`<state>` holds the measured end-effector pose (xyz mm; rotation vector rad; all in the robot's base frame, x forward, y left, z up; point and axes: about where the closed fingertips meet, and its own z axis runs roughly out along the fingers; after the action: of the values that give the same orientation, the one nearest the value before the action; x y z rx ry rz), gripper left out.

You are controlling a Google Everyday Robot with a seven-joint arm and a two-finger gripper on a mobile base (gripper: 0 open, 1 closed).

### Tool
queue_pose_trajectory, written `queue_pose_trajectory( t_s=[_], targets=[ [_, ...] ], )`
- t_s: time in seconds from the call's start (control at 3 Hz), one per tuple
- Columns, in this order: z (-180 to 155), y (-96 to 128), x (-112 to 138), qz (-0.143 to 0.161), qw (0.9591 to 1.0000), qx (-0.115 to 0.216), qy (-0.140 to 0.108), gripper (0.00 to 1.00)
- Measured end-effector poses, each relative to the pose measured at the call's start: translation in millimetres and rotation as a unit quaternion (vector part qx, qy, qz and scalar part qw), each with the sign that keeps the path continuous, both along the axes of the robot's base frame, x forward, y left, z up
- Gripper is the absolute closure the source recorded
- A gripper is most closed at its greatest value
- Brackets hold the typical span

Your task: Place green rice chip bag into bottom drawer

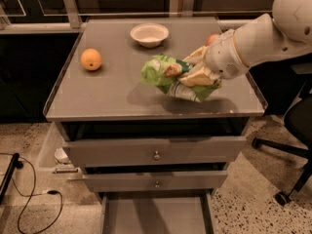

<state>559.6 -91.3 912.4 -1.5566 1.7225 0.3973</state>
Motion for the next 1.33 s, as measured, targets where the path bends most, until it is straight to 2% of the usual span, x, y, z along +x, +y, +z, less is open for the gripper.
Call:
queue_pose_trajectory(
  t_s=[0.33,0.67,1.0,1.33],
  targets=[
    [3,-20,-50,-0.001,1.0,-0.005,0.004,1.0],
    [-11,-34,-104,-0.013,0.9993,-0.035,0.011,1.0],
    [-58,-42,-151,-0.036,0.996,-0.063,0.051,1.0],
    [-113,-43,-180,-0.056,0.9894,-0.097,0.093,1.0]
  ],
)
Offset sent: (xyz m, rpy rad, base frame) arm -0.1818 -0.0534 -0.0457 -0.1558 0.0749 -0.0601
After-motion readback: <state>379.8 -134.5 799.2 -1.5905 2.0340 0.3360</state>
